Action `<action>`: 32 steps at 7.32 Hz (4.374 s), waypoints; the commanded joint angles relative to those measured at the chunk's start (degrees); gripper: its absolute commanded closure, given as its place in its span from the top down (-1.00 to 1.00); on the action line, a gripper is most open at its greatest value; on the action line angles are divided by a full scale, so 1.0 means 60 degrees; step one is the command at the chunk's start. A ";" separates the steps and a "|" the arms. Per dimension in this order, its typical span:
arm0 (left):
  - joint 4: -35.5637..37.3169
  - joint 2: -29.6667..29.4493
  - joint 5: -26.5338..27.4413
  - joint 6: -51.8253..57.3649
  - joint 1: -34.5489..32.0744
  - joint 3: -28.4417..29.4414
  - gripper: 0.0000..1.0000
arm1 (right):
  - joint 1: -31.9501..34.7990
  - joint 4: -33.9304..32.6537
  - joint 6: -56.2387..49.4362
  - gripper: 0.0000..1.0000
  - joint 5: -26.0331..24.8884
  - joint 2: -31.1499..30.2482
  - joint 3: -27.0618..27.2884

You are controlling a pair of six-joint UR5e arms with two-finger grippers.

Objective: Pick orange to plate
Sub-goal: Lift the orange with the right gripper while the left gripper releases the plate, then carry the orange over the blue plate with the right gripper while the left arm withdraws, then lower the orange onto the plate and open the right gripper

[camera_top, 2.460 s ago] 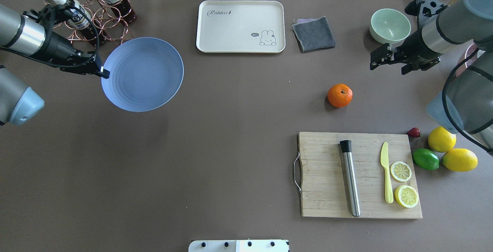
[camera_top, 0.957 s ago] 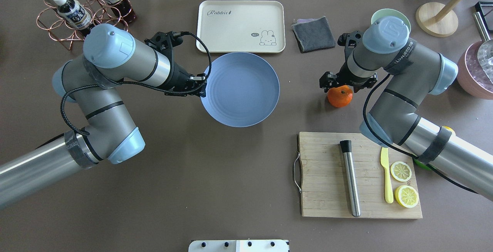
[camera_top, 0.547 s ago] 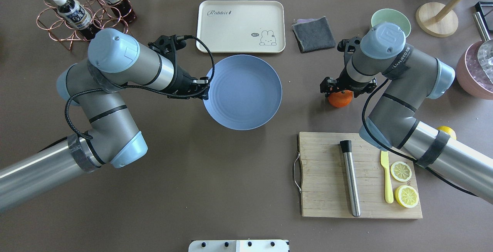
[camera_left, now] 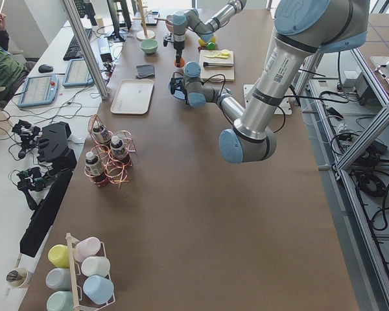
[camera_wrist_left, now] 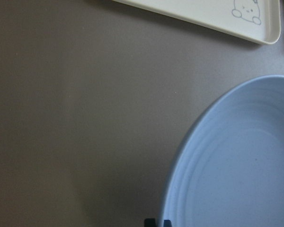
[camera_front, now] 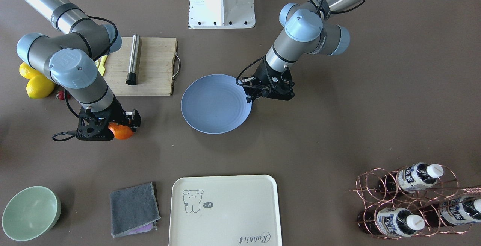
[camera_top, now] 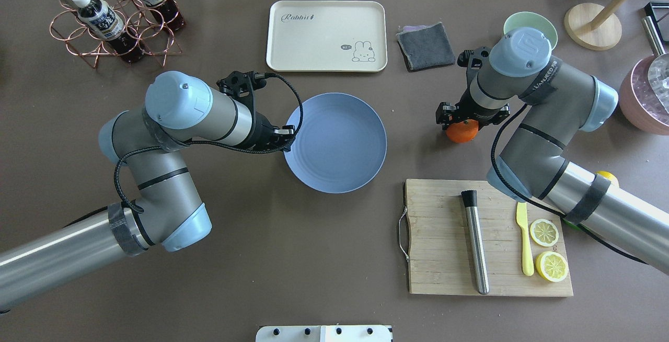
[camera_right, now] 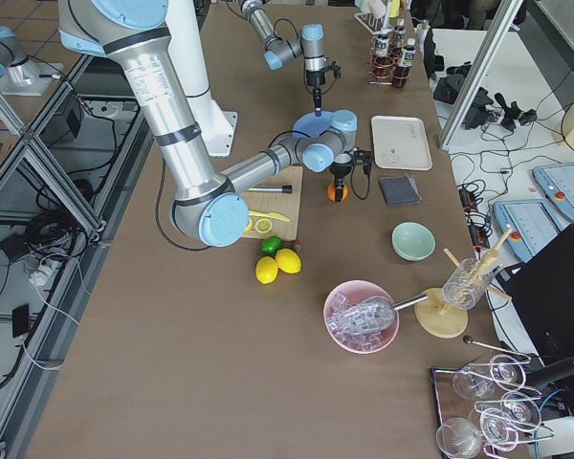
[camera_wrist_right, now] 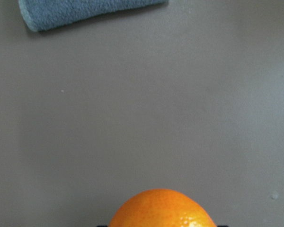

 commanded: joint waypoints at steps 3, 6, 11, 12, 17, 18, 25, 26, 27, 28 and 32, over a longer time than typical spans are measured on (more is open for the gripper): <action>-0.0005 0.0068 0.0381 0.0090 0.0276 0.0250 0.48 | 0.0487 -0.0020 0.0003 -1.00 0.0546 0.0024 0.0678; -0.0020 0.0259 0.0268 0.0892 -0.0218 -0.0101 0.96 | 0.0356 -0.0035 0.0456 -1.00 0.0532 0.0082 0.1308; 0.1409 0.0933 -0.0783 0.4187 -0.2280 -0.0950 0.96 | -0.2086 -0.0137 0.2388 -1.00 -0.1763 0.1104 0.1297; 0.1445 0.1005 -0.0918 0.5048 -0.2606 -0.0936 0.96 | -0.2395 -0.0137 0.2637 -1.00 -0.2087 0.1354 0.1121; 0.1167 0.2221 -0.0671 0.7093 -0.3253 -0.1551 0.96 | -0.3336 -0.0577 0.2947 -1.00 -0.3218 0.3053 -0.0546; 0.1152 0.2236 -0.0671 0.7093 -0.3268 -0.1580 0.96 | -0.3365 -0.0548 0.2933 -1.00 -0.3248 0.3230 -0.0840; 0.1123 0.2500 -0.0759 0.7122 -0.3488 -0.1610 0.96 | -0.2929 -0.1288 0.3343 1.00 -0.3017 0.3862 -0.0379; 0.1137 0.2573 -0.0773 0.7122 -0.3575 -0.1741 0.96 | -0.2578 -0.1904 0.3328 1.00 -0.2665 0.3847 0.0118; 0.1152 0.2921 -0.0802 0.7122 -0.3576 -0.2206 0.96 | -0.2067 -0.2562 0.3241 1.00 -0.2140 0.3789 0.0515; 0.1152 0.3273 -0.1194 0.7122 -0.3648 -0.2544 0.96 | -0.1409 -0.3193 0.3182 1.00 -0.1410 0.3629 0.0852; 0.1166 0.4636 -0.2556 0.9073 -0.5780 -0.2695 0.96 | 0.1051 -0.3521 -0.1011 1.00 0.0408 -0.0276 0.3329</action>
